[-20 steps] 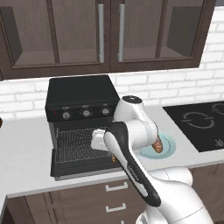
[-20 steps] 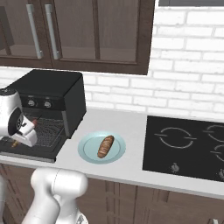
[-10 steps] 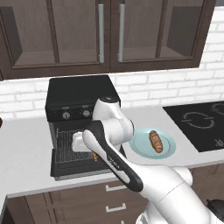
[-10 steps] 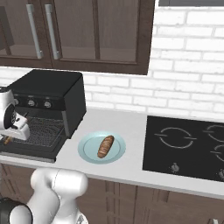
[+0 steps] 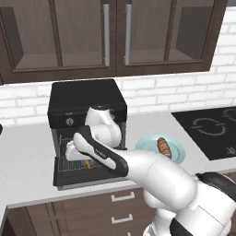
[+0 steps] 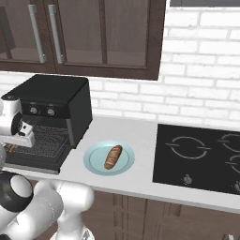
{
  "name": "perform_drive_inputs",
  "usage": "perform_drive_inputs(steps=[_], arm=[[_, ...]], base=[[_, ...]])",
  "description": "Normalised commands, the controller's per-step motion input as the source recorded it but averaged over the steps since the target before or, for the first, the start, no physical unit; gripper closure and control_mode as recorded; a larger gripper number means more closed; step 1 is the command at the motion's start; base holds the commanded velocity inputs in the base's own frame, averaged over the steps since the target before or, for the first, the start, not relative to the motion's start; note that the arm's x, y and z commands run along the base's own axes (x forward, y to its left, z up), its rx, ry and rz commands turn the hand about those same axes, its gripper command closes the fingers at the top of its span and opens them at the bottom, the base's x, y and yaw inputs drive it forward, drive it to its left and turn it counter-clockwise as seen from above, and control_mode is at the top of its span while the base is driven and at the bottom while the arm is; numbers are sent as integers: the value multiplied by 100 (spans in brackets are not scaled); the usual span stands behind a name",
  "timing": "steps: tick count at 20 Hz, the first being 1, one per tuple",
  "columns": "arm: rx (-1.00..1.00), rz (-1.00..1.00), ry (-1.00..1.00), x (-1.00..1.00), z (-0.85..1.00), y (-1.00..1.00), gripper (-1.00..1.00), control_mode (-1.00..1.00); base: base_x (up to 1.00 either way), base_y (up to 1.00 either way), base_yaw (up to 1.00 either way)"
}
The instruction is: Pick up the kebab skewer and baguette bread, and place them inside the toaster oven. Close the toaster oven door and start by setting the timer.
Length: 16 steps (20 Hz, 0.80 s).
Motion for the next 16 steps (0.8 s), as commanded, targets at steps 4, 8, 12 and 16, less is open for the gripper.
perform_drive_inputs(steps=[4,8,12,16], arm=[[-1,3,0,47,-23,23,100,-100],[-1,0,0,60,-23,23,100,-100],[-2,0,0,37,-29,20,100,-100],[-3,0,0,7,-33,18,100,-100]], base=[[0,0,0],[0,0,0],[0,0,0],[0,0,0]])
